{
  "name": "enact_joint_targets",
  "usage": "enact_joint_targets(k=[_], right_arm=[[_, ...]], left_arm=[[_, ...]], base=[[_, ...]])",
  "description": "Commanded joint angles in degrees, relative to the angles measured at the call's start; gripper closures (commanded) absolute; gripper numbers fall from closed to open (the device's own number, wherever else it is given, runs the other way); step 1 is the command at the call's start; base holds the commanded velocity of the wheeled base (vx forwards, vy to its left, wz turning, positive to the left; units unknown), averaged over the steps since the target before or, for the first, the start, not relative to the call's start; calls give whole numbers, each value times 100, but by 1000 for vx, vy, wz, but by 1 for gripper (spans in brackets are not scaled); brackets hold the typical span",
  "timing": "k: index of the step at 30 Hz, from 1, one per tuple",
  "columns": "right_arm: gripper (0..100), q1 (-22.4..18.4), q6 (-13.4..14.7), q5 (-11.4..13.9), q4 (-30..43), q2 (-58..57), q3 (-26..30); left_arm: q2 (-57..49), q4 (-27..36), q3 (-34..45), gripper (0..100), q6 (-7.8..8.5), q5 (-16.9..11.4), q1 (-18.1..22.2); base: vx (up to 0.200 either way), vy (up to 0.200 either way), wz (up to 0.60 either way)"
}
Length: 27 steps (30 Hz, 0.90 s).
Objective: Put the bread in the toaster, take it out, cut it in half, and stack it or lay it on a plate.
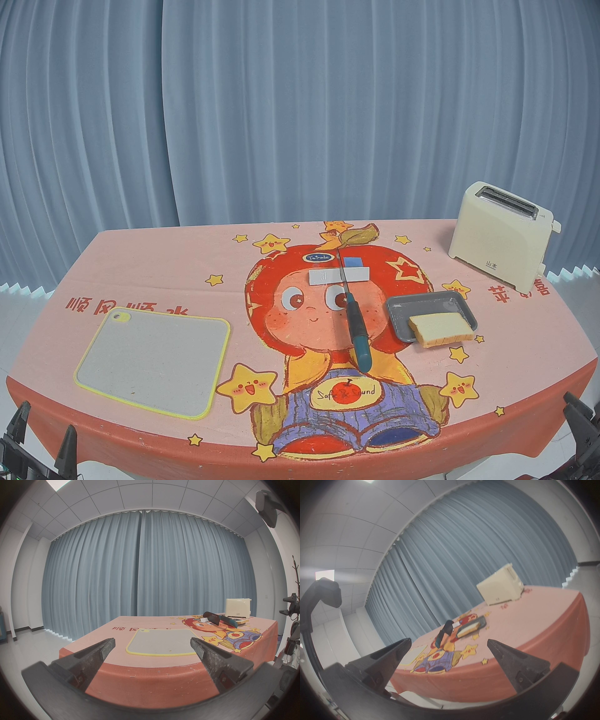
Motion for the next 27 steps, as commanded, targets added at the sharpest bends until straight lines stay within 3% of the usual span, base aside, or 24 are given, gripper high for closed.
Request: enact_joint_targets(k=[1, 2, 5, 11, 27], right_arm=[[0, 4, 119, 128, 221, 96, -105], [0, 4, 119, 128, 221, 96, -105], [0, -4, 541, 357, 335, 96, -157], [0, 13, 1183, 506, 344, 290, -289], [0, 75, 1244, 621, 264, 1380, -403]], left_arm=[[-93, -4, 101, 0, -2, 0, 2], [-93, -4, 101, 0, -2, 0, 2], [-93, -4, 101, 0, -2, 0, 2], [-93, -4, 101, 0, -2, 0, 2], [-93, -4, 101, 0, -2, 0, 2]], base=[[0, 0, 0], [0, 0, 0], [0, 0, 0], [0, 0, 0], [0, 0, 0]])
